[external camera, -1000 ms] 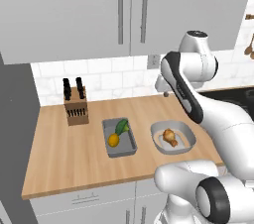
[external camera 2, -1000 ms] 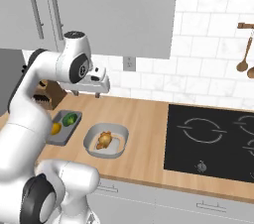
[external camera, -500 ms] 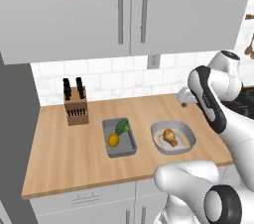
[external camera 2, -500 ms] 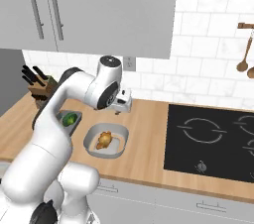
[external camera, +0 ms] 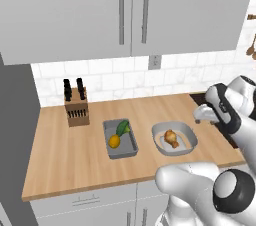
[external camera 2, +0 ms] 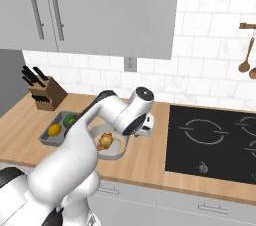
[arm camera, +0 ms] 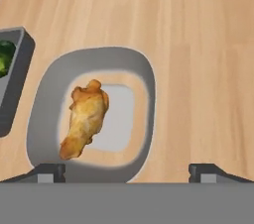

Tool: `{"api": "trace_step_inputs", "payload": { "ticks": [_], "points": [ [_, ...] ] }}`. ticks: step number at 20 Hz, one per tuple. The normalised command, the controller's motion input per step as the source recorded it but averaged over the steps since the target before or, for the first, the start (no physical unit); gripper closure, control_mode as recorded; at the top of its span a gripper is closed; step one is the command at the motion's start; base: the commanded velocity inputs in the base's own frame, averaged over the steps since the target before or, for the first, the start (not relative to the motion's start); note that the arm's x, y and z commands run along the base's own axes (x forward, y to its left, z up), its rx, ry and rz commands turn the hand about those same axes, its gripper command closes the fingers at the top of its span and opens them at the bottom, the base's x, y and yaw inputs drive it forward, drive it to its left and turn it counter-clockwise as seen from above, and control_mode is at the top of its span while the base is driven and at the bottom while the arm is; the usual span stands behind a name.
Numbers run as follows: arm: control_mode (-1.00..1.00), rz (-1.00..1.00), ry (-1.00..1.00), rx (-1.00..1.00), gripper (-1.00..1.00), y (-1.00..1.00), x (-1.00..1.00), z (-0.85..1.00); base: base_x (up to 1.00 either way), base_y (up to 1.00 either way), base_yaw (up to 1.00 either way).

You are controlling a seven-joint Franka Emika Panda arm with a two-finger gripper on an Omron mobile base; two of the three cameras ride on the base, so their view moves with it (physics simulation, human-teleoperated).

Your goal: Take the meat container that has the chicken drumstick and place it on the second highest rack of the freezer. Then take the vegetable container that has the lemon and broccoli and place it on the highest rack of the freezer.

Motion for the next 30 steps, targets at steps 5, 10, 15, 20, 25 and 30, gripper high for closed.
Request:
{"api": "trace_step_inputs", "payload": {
  "ticks": [5,10,15,20,25,30],
  "points": [
    [-1.00,0.00,0.09,0.02,-1.00,-0.01,0.13,-0.77,0.00,0.00,0.00],
    [-1.00,0.00,0.02,0.00,-1.00,-0.09,0.19,-0.49,0.00,0.00,0.00],
    [-1.00,-0.01,0.04,0.00,-1.00,0.00,0.40,-0.15,0.00,0.00,0.00],
    [-1.00,-0.03,0.00,0.00,-1.00,0.00,0.18,-0.02,0.00,0.00,0.00],
    [-1.00,-0.01,-0.01,0.00,-1.00,0.04,0.05,-0.16,0.00,0.00,0.00],
    [-1.00,-0.03,-0.02,0.00,-1.00,0.15,0.12,-0.22,0.00,0.00,0.00]
  ]
}}
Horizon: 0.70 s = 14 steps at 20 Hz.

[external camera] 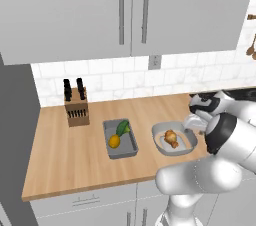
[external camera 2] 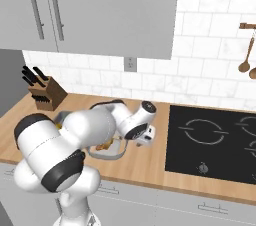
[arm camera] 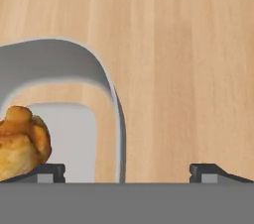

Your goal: Take the meat container that has the chicken drumstick and place it on the second highest rack of the freezer. Then take the vegetable container that has the lemon and broccoli and place it on the highest rack of the freezer.

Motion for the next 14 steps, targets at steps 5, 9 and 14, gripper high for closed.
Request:
{"api": "trace_step_inputs", "payload": {
  "ticks": [5,9,14],
  "points": [
    [-1.00,-0.02,0.00,0.00,-1.00,0.03,0.11,-0.26,0.00,0.00,0.00],
    [-1.00,-0.03,0.00,0.00,-1.00,0.05,0.14,-0.25,0.00,0.00,0.00],
    [-1.00,-0.03,0.00,0.00,-1.00,0.12,0.15,-0.22,0.00,0.00,0.00]
  ]
}}
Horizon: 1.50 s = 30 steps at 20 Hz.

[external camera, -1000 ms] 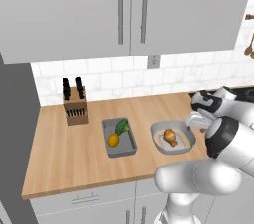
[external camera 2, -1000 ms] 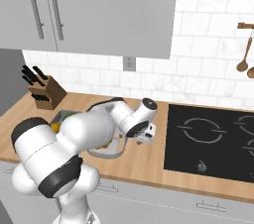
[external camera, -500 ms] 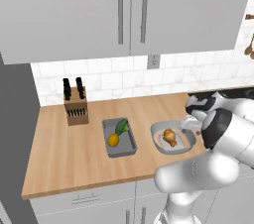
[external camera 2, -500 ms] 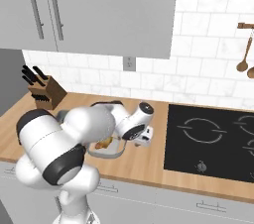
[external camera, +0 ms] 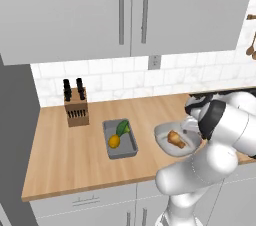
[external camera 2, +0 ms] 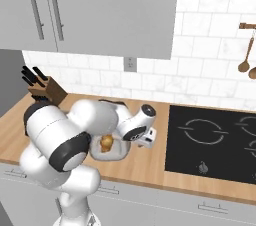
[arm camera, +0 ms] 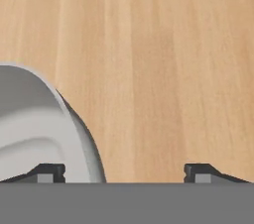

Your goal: Take the meat container that has the chicken drumstick and place it on the second highest rack of the freezer. Then take the vegetable container that has the lemon and broccoli and place it on the highest rack of the freezer.

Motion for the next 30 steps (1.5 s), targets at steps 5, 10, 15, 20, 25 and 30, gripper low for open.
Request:
{"api": "trace_step_inputs", "payload": {
  "ticks": [5,10,15,20,25,30],
  "points": [
    [-1.00,-0.01,0.00,0.00,-1.00,0.08,0.04,-0.06,0.00,0.00,0.00],
    [-1.00,0.00,0.00,0.00,-1.00,0.19,-0.04,-0.05,0.00,0.00,0.00],
    [-1.00,0.00,0.00,0.00,-1.00,0.20,-0.10,-0.01,0.00,0.00,0.00],
    [-1.00,0.00,0.00,0.00,-1.00,0.15,-0.12,0.00,0.00,0.00,0.00],
    [-1.00,0.01,0.00,0.00,-1.00,0.11,-0.11,0.00,0.00,0.00,0.00],
    [-1.00,0.03,0.00,0.00,1.00,0.08,-0.12,0.00,0.00,0.00,0.00]
  ]
}}
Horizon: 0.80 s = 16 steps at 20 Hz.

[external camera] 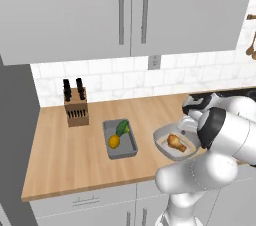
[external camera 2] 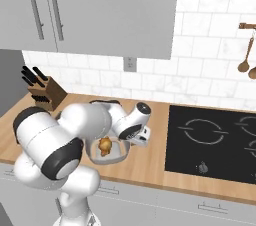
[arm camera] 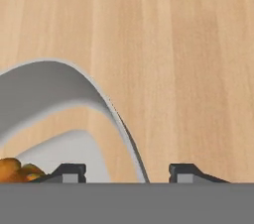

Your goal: Take the meat container that has the chicken drumstick and place it on the second highest rack of the freezer. Then take the vegetable container that has the lemon and broccoli and place it on the highest rack of the freezer.

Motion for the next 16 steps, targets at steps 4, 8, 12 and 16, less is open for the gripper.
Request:
{"api": "trace_step_inputs", "payload": {
  "ticks": [4,8,12,16],
  "points": [
    [-1.00,0.03,0.00,0.00,1.00,0.05,-0.11,0.00,0.00,0.00,0.00],
    [-1.00,0.01,0.00,0.00,1.00,0.01,-0.18,-0.04,0.00,0.00,0.00],
    [-1.00,-0.01,0.00,0.00,1.00,0.00,-0.22,0.00,0.00,0.00,0.00],
    [-1.00,-0.20,0.00,0.02,1.00,0.00,-0.26,0.06,0.00,0.00,0.00]
  ]
}}
